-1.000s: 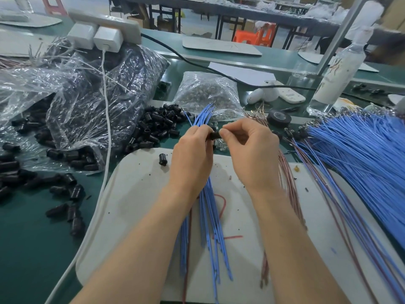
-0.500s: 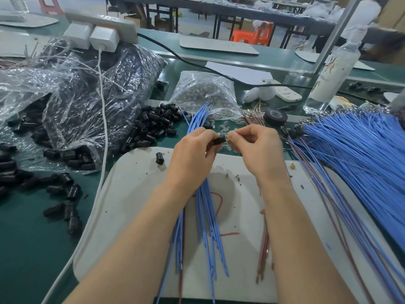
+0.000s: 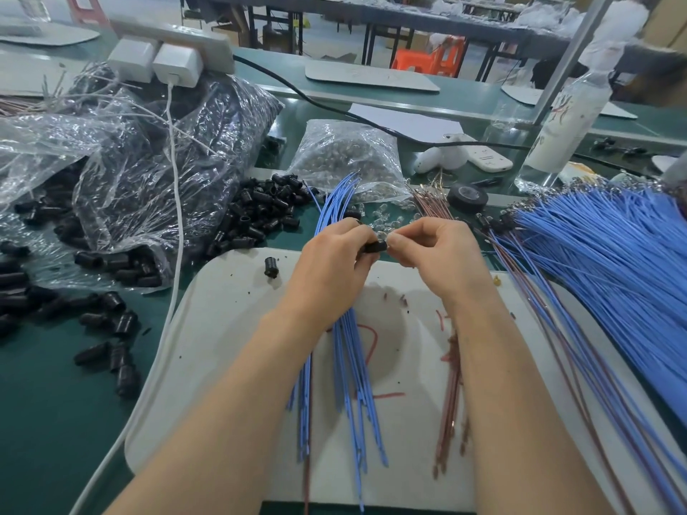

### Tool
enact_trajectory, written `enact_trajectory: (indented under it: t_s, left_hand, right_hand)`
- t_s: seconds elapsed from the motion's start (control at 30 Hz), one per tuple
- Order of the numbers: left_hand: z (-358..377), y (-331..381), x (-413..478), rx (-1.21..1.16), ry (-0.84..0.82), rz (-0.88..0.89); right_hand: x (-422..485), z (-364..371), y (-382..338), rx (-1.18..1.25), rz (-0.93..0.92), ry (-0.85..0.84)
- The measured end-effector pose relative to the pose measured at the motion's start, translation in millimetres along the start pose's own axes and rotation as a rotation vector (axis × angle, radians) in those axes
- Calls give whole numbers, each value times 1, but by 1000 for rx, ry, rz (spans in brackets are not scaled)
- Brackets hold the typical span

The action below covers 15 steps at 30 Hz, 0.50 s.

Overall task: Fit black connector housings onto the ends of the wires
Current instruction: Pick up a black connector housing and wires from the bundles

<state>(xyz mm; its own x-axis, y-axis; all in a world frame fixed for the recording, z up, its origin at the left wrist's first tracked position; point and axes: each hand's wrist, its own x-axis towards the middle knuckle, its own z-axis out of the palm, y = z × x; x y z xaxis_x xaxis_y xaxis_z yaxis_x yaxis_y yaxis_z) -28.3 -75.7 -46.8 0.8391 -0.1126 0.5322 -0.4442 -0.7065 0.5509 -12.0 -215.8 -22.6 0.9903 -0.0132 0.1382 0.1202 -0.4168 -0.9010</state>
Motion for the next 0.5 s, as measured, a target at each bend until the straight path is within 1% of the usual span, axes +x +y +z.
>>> enact_trajectory:
  t_s: [0.17,0.33,0.43,0.5]
  left_hand:
    - [1,0,-1,7,4,-23]
    - [-2,-2,0,-14,33,-83]
    - [-3,-2,1,-1,59,-122]
    - [-4,-2,2,10,60,-127]
  right_hand:
    - [-2,5,3,116,47,-33]
    - [-2,14,4,176,59,6]
    - [-1,16,2,260,78,11]
    - [-2,20,1,261,57,13]
